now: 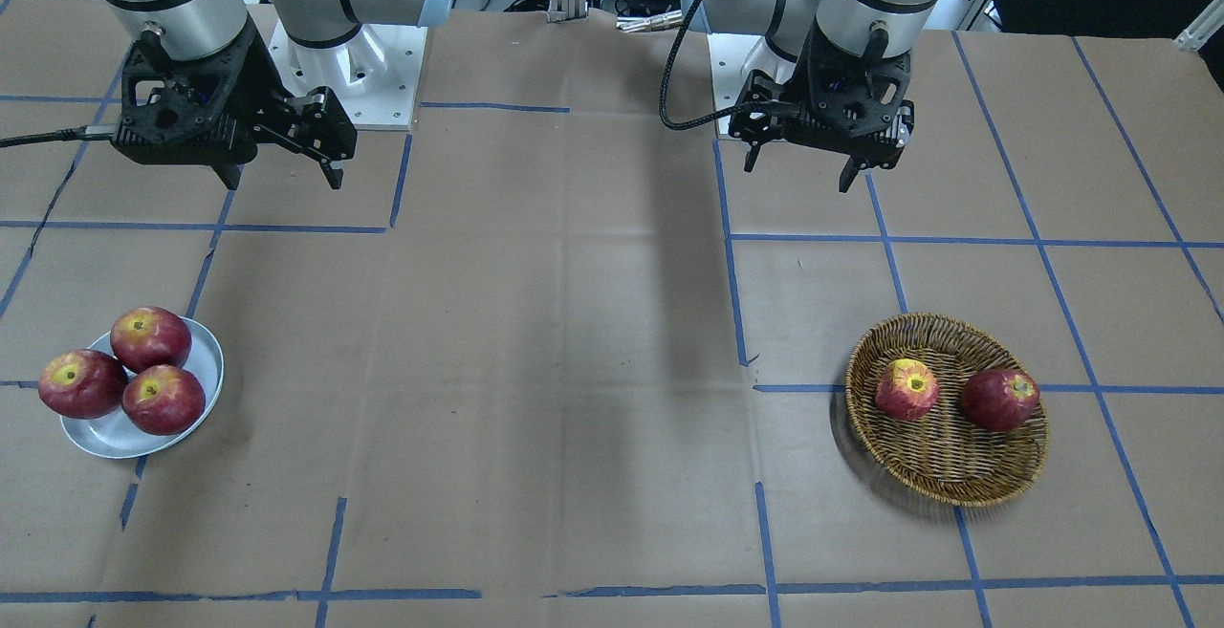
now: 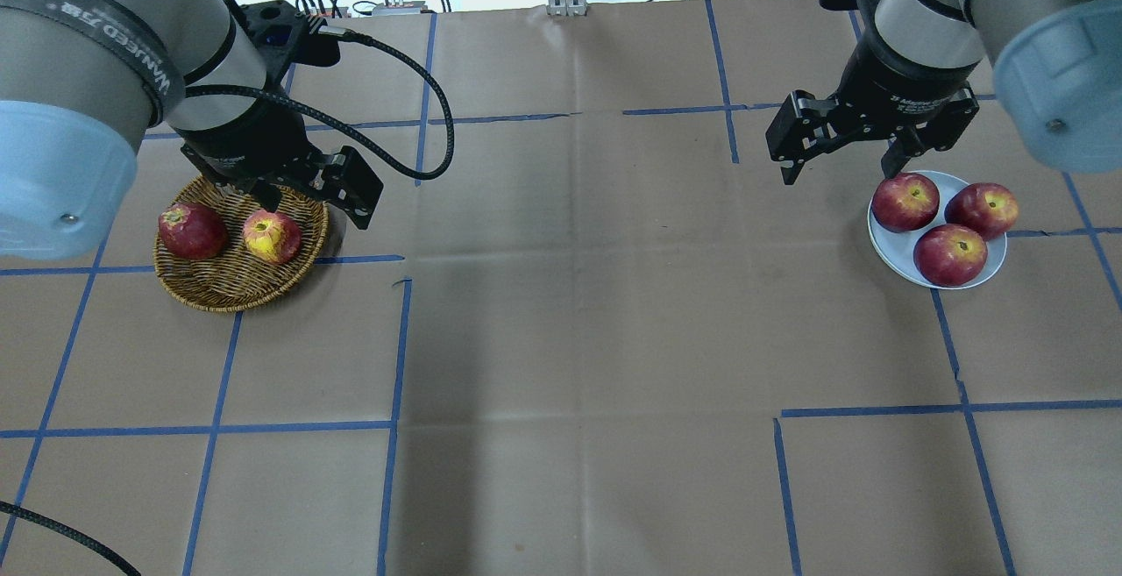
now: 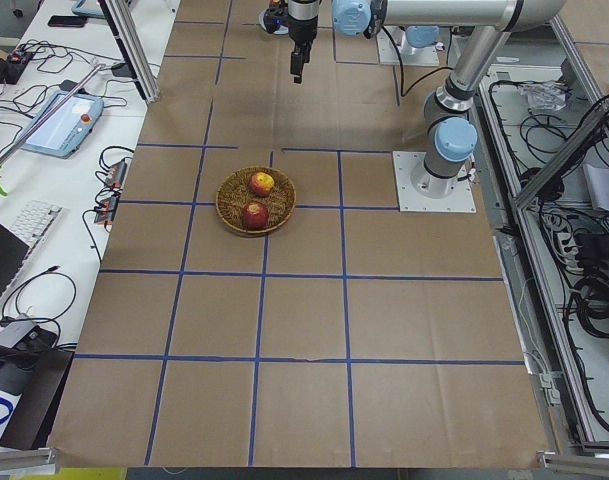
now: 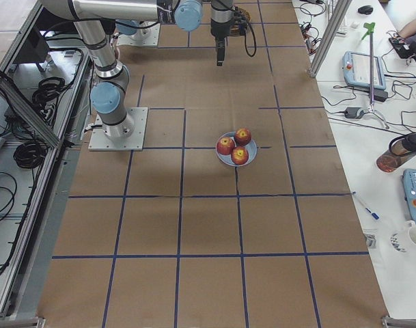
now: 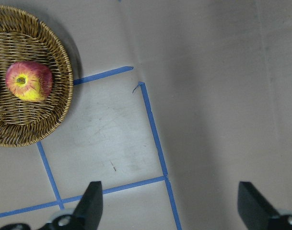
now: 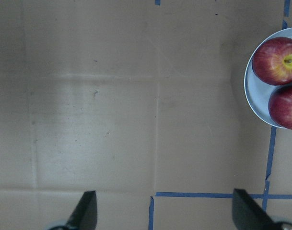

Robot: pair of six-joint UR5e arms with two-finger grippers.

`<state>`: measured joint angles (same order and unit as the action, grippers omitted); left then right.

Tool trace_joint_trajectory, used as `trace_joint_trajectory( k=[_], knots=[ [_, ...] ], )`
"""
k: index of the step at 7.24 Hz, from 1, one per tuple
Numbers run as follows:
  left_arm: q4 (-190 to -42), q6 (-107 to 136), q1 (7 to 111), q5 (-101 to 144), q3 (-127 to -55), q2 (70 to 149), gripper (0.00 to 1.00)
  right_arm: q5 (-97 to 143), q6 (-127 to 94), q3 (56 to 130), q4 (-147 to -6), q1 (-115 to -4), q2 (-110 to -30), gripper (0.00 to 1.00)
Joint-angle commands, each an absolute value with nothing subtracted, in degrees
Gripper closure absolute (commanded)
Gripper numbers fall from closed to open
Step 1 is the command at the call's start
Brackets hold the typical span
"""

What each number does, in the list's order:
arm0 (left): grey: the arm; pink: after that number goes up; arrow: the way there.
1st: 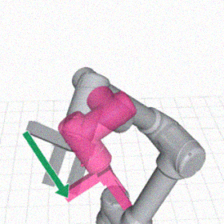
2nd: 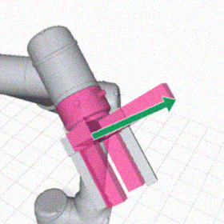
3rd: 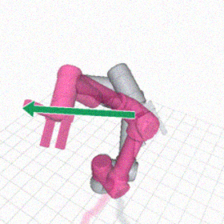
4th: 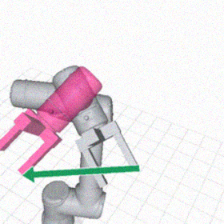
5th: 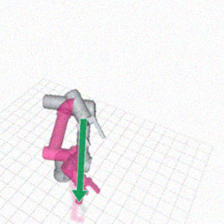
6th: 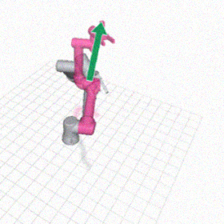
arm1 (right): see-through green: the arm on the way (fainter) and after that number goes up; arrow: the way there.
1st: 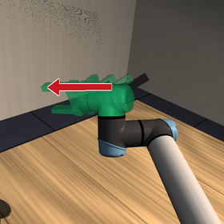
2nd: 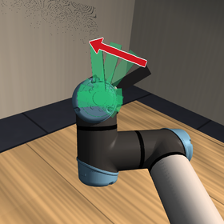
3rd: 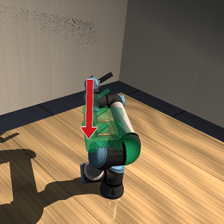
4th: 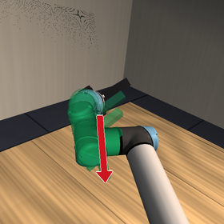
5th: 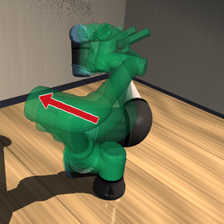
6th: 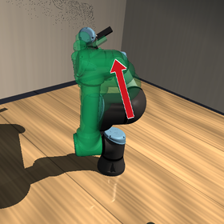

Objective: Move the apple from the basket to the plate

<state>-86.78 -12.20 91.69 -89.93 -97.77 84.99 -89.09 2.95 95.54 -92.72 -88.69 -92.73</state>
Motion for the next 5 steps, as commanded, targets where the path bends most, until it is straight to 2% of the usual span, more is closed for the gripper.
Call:
trace_joint_trajectory(
  k=[1,5],
  knots=[
    [-87.0,-11.9,91.8,-89.8,-99.4,84.2,0.0,-88.4,3.4,95.5,-92.7,-88.8,-92.7,0.0],
    [-82.8,-19.4,88.5,-90.1,-101.1,88.0,0.01,-88.5,3.8,95.6,-92.7,-88.8,-92.5,0.0]
  ],
)
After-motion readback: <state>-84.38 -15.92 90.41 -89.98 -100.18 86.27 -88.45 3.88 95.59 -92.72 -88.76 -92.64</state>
